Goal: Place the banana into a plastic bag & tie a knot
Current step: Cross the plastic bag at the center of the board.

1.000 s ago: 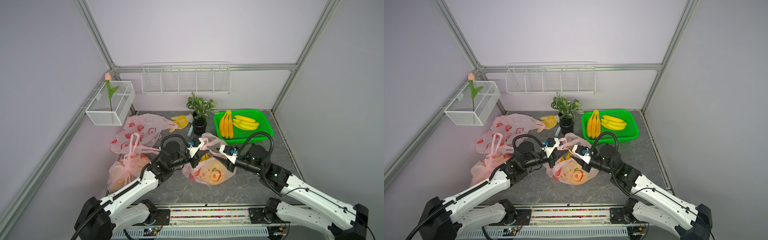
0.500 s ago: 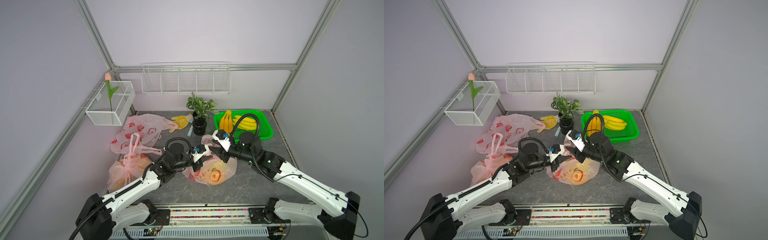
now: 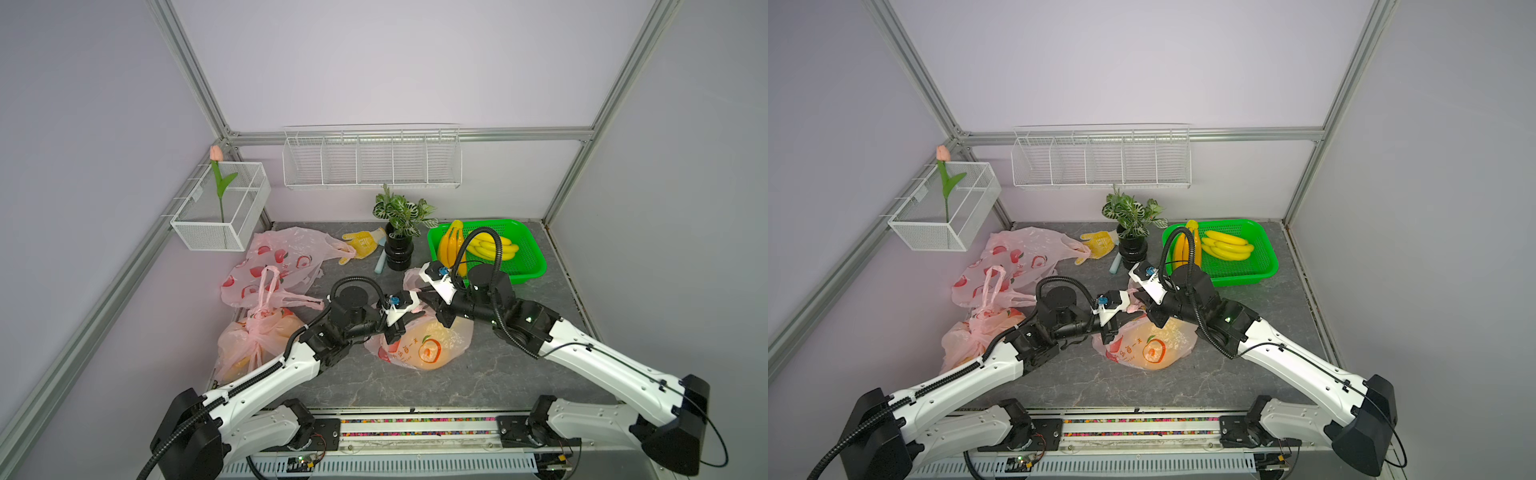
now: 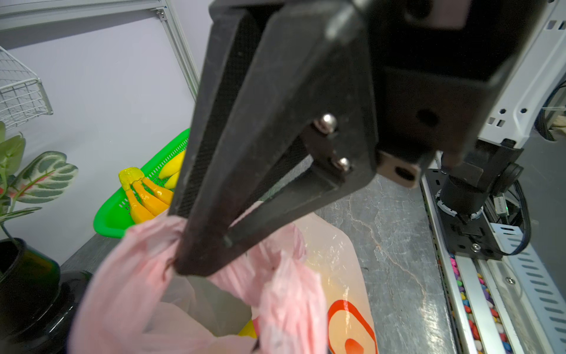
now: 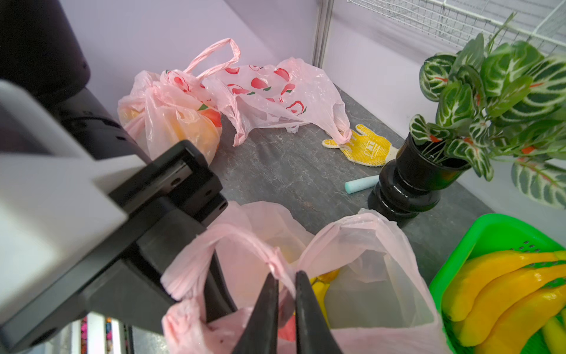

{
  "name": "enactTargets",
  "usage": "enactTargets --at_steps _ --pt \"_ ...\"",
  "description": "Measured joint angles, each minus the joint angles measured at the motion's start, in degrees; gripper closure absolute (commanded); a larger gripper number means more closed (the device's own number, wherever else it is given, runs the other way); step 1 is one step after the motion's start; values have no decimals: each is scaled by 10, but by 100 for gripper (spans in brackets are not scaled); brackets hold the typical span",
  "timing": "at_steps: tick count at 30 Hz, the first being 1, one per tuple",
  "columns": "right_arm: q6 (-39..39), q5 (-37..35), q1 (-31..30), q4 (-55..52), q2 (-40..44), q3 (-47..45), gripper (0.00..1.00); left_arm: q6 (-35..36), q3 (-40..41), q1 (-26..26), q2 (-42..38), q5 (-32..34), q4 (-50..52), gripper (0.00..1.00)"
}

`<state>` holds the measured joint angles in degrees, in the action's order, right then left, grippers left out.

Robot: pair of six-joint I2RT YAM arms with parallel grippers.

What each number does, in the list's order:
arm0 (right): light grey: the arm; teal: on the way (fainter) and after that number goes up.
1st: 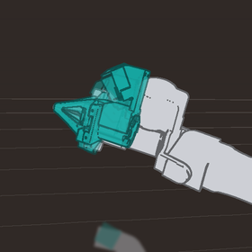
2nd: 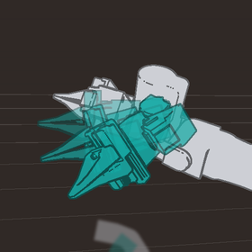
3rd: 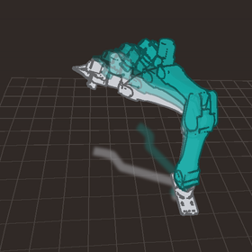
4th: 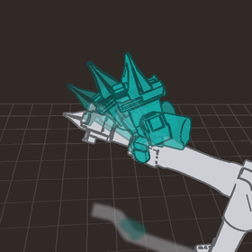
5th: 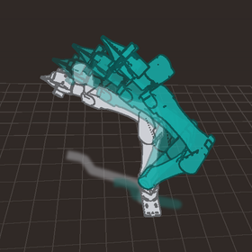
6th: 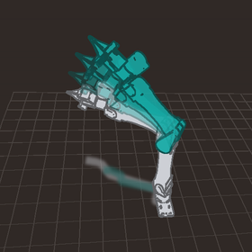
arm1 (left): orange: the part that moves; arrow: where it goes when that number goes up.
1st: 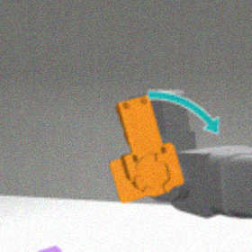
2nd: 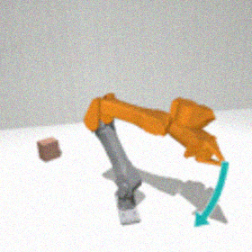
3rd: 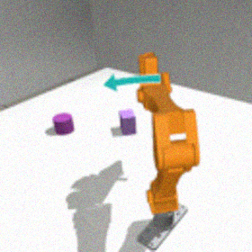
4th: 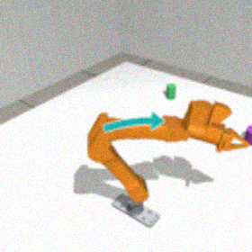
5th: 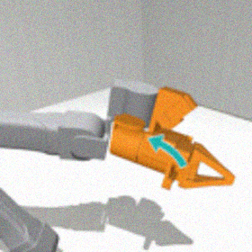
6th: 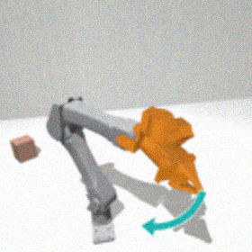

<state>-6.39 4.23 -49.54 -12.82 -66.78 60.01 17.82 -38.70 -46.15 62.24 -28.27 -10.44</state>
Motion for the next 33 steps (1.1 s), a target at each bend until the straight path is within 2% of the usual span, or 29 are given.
enactTargets --at_steps 6,9,19,25,33 --pt "16 -10 -2 27 5 -12 93 -11 0 0 -11 30 -7 69" --pt "30 -25 -6 44 11 -29 93 -22 0 0 -18 47 -15 65" --pt "56 -80 -21 83 17 -45 93 -39 3 0 -24 80 -39 61" --pt "56 -109 -29 84 16 -45 93 -51 7 0 -28 115 -50 68" --pt "60 -157 -31 82 16 -45 93 -65 16 0 -36 150 -63 65"
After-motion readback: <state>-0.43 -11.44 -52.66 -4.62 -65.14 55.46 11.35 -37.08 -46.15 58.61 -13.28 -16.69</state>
